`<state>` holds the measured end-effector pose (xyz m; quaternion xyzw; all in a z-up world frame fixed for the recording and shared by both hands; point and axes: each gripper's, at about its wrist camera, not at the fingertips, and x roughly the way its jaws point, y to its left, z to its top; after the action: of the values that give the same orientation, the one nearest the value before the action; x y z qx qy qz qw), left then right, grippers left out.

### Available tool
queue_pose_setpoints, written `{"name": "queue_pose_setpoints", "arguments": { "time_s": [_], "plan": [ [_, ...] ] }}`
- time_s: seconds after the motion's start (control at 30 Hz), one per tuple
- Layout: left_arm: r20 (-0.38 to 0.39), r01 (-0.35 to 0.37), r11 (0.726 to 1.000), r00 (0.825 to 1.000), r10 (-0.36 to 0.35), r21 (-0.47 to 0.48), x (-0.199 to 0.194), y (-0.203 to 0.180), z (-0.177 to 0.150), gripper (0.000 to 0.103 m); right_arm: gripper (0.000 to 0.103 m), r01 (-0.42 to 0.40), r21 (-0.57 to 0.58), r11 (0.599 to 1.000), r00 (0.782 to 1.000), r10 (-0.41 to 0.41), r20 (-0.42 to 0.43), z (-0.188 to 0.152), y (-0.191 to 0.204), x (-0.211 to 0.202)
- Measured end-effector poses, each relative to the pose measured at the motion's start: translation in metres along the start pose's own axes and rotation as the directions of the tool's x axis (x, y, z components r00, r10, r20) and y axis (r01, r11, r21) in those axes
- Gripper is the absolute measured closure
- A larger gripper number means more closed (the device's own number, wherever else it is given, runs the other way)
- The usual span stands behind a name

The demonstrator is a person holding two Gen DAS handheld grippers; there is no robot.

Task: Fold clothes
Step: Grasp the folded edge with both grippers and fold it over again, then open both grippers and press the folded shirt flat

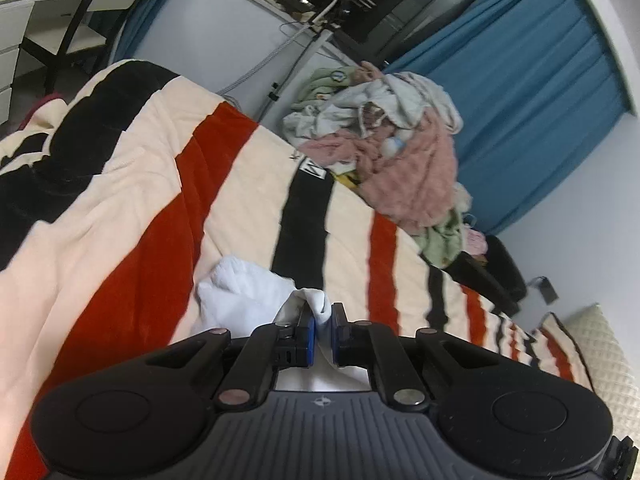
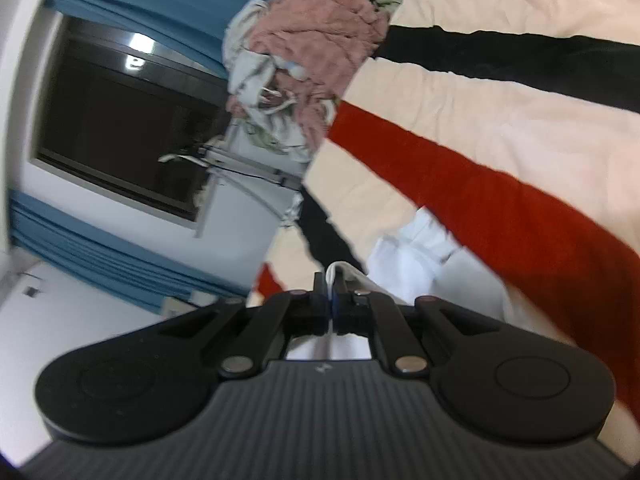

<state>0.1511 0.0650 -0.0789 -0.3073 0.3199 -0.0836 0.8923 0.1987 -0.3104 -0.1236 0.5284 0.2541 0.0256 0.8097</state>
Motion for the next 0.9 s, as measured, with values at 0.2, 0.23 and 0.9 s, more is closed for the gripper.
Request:
{"name": "queue_pose_setpoints", "arguments": {
  "time_s": [0.2, 0.23, 0.9],
  "plan": [
    [0.038, 0.005, 0.999, 0.999, -0.004, -0.033, 0.055, 0.039, 0.002, 0.095, 0.098, 0.037, -0.036, 0.999, 0.997, -0.039, -0.066, 0.012, -0.031, 0.071],
    [0.041, 0.003, 1.000, 0.999, -0.002, -0.029, 0.063, 0.043, 0.002, 0.095, 0.098, 0.038, -0.029, 0.999, 0.996, -0.040, -0.081, 0.013, -0.037, 0.080],
    [0.136, -0.051, 0.981, 0.990, 0.025, 0.189, 0.095, 0.023, 0.009, 0.094, 0.095, -0.063, -0.143, 0.988, 0.998, 0.061, -0.019, 0.027, -0.028, 0.102]
  ]
}}
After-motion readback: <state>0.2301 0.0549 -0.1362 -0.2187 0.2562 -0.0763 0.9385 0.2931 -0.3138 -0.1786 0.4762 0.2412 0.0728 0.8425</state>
